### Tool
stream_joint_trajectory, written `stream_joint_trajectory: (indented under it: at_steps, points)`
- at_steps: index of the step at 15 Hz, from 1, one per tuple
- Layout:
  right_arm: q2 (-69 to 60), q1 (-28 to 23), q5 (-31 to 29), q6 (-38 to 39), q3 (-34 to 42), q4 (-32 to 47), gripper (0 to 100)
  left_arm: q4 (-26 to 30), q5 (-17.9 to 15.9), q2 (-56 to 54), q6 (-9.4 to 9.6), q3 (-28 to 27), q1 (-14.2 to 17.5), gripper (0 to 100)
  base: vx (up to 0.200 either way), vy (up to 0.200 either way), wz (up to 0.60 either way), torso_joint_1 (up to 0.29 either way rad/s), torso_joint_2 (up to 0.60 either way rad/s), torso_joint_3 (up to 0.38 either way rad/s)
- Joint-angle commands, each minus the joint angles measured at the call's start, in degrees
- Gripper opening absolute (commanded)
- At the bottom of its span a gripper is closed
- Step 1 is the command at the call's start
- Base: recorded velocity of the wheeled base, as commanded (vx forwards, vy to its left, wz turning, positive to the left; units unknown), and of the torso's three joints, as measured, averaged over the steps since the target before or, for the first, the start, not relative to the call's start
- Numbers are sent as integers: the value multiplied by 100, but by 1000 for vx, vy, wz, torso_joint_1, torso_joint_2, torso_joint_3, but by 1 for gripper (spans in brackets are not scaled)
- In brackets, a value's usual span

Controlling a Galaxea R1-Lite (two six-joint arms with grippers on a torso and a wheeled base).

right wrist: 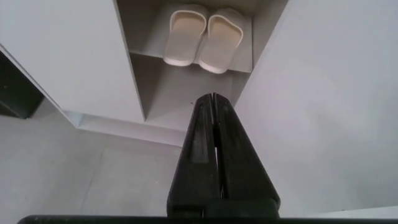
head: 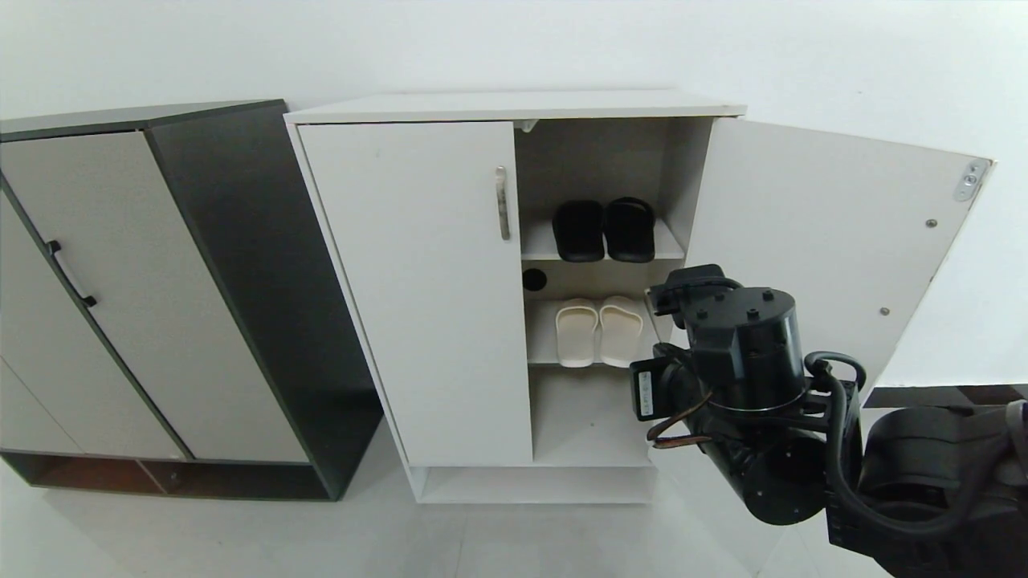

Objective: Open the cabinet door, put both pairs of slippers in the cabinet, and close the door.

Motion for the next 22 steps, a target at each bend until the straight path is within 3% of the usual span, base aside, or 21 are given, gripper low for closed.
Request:
stream_joint_trajectory:
  at_steps: [1,6,22]
  points:
    - [39,2,-1,-1,5,-3,0,-1,0,9,-2,0,-2,0,0,0,0,0,0,0]
    - [83,-6,-1,-1,-4,-3,0,-1,0,9,-2,0,-2,0,0,0,0,16,-150,-234]
    - [91,-59,-1,-36,5,-3,0,-1,-8,9,-2,0,-2,0,0,0,0,129,-489,-331]
